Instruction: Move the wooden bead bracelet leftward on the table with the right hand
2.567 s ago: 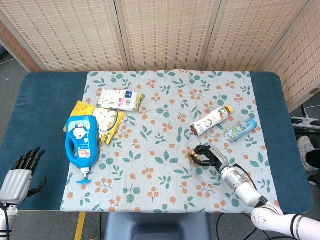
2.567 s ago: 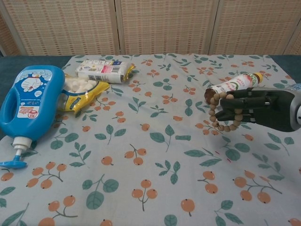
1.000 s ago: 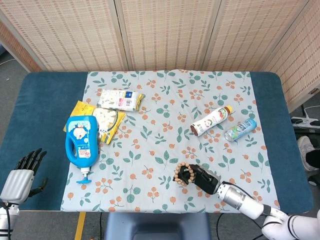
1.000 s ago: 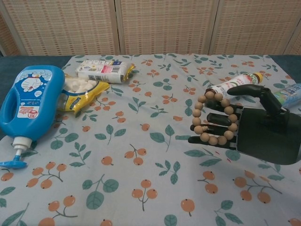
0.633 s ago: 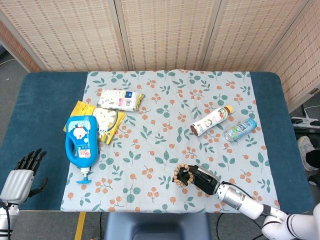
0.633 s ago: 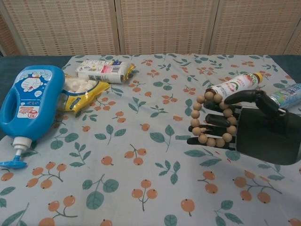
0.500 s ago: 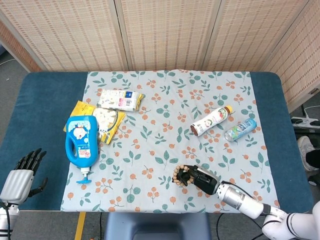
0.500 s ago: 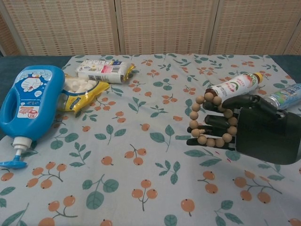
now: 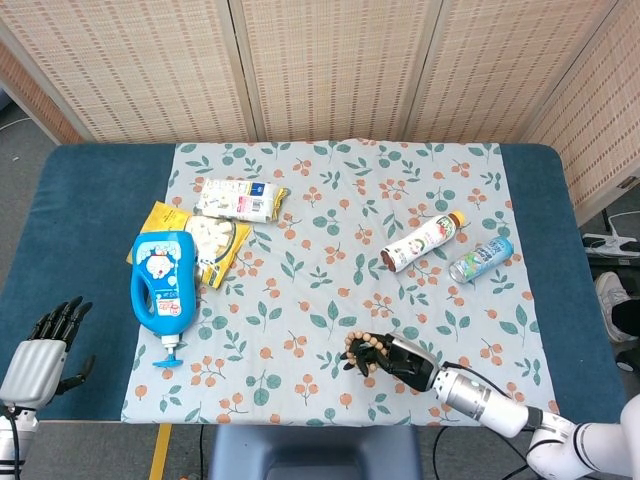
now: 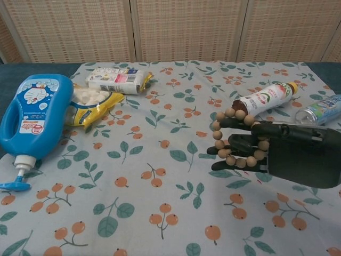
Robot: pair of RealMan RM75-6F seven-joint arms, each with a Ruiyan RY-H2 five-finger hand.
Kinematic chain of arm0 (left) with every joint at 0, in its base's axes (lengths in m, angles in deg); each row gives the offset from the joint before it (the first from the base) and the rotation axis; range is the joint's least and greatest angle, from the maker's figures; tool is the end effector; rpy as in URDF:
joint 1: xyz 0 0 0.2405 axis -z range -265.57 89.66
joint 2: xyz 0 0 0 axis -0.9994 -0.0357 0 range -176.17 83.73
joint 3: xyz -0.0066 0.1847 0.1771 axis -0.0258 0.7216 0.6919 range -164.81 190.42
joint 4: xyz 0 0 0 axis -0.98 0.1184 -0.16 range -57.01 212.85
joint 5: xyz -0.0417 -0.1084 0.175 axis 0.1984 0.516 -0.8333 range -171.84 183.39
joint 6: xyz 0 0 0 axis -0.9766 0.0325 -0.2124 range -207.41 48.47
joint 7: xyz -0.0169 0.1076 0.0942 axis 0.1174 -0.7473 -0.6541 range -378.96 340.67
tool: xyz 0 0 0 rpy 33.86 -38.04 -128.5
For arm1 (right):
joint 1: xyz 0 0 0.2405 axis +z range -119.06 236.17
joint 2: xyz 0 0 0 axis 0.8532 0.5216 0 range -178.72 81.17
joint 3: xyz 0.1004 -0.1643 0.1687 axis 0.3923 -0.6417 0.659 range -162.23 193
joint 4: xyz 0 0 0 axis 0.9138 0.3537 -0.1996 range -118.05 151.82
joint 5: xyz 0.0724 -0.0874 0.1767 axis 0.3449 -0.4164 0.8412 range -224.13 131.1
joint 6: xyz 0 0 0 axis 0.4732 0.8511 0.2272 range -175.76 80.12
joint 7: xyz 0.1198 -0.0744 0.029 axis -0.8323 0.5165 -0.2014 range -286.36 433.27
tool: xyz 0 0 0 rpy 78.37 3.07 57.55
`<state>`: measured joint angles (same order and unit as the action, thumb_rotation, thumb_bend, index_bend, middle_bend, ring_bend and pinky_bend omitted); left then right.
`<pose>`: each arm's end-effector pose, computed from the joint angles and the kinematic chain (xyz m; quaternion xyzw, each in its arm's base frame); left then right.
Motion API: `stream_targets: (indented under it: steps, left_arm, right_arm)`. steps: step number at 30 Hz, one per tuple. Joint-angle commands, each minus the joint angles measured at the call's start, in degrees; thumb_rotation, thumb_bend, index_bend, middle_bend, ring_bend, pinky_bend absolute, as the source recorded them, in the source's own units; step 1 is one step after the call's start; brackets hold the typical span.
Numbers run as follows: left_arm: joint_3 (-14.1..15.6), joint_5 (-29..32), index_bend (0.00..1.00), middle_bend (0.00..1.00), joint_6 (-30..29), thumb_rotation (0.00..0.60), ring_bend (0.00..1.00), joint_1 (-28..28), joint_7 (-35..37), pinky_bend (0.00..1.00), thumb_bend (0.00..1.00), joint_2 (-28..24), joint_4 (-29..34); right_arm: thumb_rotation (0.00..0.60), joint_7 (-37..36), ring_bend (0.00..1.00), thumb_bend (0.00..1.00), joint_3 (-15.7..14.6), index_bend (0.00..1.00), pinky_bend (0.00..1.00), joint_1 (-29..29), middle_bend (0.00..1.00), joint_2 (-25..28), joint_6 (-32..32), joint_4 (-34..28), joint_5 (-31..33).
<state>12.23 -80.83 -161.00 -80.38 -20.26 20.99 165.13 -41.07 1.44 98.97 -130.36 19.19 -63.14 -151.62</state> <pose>-0.3209 0.1884 0.1360 -0.6346 -0.3827 -0.3574 0.5684 -0.1957 -0.2448 -0.0083 -0.3076 0.8534 -0.3776 0.1858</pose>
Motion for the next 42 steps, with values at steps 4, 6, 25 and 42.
stream_targets:
  steps: [4, 6, 25, 42]
  left_arm:
    - [-0.02, -0.01, 0.00, 0.00, -0.05, 0.600, 0.00, -0.02, 0.05, 0.15, 0.43, 0.03, -0.04]
    - [-0.03, -0.03, 0.00, 0.00, -0.01, 0.600, 0.00, 0.02, -0.11, 0.15, 0.43, 0.10, -0.01]
    - [0.00, 0.01, 0.00, 0.00, -0.20, 0.600, 0.00, -0.15, -0.09, 0.15, 0.43, -0.01, -0.03]
    - [-0.08, 0.16, 0.00, 0.00, -0.15, 0.600, 0.00, -0.16, -0.44, 0.15, 0.43, 0.09, -0.05]
  right_arm:
    - [0.370, 3.81, 0.21, 0.70, -0.38, 0.34, 0.25, -0.35, 0.57, -0.80, -0.19, -0.12, 1.70]
    - [0.359, 4.26, 0.21, 0.58, -0.58, 0.34, 0.25, -0.28, 0.57, -0.82, -0.03, -0.07, 1.70]
    - [0.332, 1.78, 0.21, 0.61, -1.66, 0.42, 0.22, 0.00, 0.57, -3.27, 4.13, 1.54, 0.46]
    - [0.353, 3.43, 0.20, 1.00, -2.44, 0.46, 0.21, 0.72, 0.57, -3.68, 4.11, 1.93, 1.01]
